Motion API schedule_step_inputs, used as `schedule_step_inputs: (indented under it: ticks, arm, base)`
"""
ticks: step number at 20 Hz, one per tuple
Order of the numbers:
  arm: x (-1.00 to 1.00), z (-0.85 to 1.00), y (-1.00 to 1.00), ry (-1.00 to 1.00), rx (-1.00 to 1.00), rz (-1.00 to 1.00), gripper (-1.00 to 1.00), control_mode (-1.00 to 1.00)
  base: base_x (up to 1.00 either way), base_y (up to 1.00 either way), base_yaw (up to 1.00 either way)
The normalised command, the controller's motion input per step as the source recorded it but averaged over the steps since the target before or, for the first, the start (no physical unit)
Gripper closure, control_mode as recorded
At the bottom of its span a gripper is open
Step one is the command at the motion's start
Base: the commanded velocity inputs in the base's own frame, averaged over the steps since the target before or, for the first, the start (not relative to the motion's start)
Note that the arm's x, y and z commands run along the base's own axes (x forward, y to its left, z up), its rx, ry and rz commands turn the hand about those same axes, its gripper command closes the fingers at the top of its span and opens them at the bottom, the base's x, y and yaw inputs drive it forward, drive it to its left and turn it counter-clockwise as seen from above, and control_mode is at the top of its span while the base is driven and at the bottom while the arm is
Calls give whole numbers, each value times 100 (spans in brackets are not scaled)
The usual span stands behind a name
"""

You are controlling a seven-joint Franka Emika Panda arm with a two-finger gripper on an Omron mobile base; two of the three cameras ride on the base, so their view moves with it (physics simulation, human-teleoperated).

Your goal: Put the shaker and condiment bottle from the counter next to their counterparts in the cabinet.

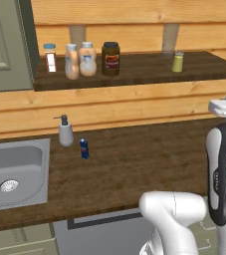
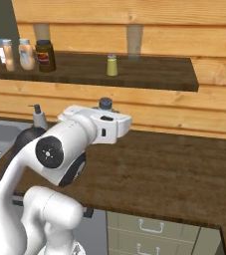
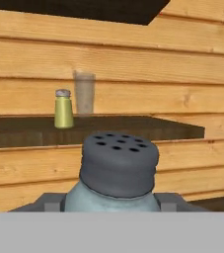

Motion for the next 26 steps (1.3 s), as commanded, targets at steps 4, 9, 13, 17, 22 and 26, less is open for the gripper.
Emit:
schedule_step_inputs:
  ticks: [4,9,13,17,22,26]
  arm:
    - [0,40,1,2,-11,-1,100,-100]
    - [0,4,0,0,0,0,100,-100]
    - [-1,52,15,-1,0,0,100,-100]
    - [-7,67,19,-1,-1,0,100,-100]
    - [4,51,1,0,-13,2,100,-100]
    - [42,22,0,1,-10,21,100,-100]
  base:
    - [0,0,0]
    - [0,0,0]
    - [0,0,0]
    - [0,0,0]
    - [0,0,0]
    - [0,0,0]
